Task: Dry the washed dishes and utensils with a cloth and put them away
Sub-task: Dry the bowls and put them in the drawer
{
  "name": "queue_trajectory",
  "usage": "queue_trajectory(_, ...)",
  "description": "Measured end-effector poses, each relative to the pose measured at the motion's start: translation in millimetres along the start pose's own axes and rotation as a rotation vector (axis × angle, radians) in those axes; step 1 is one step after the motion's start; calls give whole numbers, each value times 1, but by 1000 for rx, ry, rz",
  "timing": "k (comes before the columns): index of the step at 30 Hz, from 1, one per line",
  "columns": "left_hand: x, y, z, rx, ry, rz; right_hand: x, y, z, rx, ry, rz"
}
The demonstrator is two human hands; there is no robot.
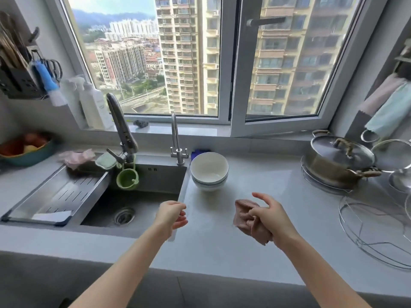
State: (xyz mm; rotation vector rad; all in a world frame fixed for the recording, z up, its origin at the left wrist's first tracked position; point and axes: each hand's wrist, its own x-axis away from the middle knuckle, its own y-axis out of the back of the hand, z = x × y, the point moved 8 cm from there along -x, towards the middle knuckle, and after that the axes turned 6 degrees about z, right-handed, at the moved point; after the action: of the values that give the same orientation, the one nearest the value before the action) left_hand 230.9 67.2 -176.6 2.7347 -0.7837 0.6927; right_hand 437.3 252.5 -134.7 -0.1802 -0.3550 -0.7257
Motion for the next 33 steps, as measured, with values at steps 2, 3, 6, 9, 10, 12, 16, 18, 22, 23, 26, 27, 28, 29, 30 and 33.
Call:
queue_trajectory(2,-38,-4,-16,-83,-54,4,-34,-5,-1,6,-36,-39)
queue_trajectory(3,-59,-6,-25,-135,-86,2,-52,-7,0,26,-49,-65)
queue_trajectory(6,-122,-14,-54,-319,-166,-6,-107,-16,1,78,-85,-109)
queue_trajectory(9,-179,-27,-76,-514,-203,44,-161,-26,7,266,-133,-160)
queue_trajectory(10,-194,-31,-80,-576,-199,66,-177,-29,9,355,-157,-183)
queue_trajectory(12,-222,-39,-86,-727,-201,104,-205,-33,9,487,-218,-206)
queue_trajectory(16,-255,-50,-92,-1005,-254,145,-239,-36,-1,610,-337,-187)
queue_trajectory(18,-261,-58,-92,-1050,-302,173,-247,-39,-6,641,-349,-169)
queue_trajectory(22,-261,-66,-98,-1084,-422,210,-257,-43,-5,745,-324,-153)
queue_trajectory(23,-259,-67,-102,-1077,-445,210,-258,-43,-4,764,-318,-149)
queue_trajectory(26,-248,-65,-111,-1002,-457,208,-251,-35,7,736,-271,-173)
queue_trajectory(27,-243,-64,-113,-949,-446,214,-246,-31,14,685,-245,-187)
queue_trajectory(28,-238,-62,-115,-878,-424,226,-239,-28,22,617,-219,-196)
queue_trajectory(29,-233,-59,-116,-791,-396,243,-233,-26,30,551,-201,-197)
queue_trajectory(30,-226,-56,-117,-693,-361,264,-226,-25,38,498,-183,-189)
queue_trajectory(33,-200,-46,-115,-315,-211,404,-210,-31,63,382,-147,-106)
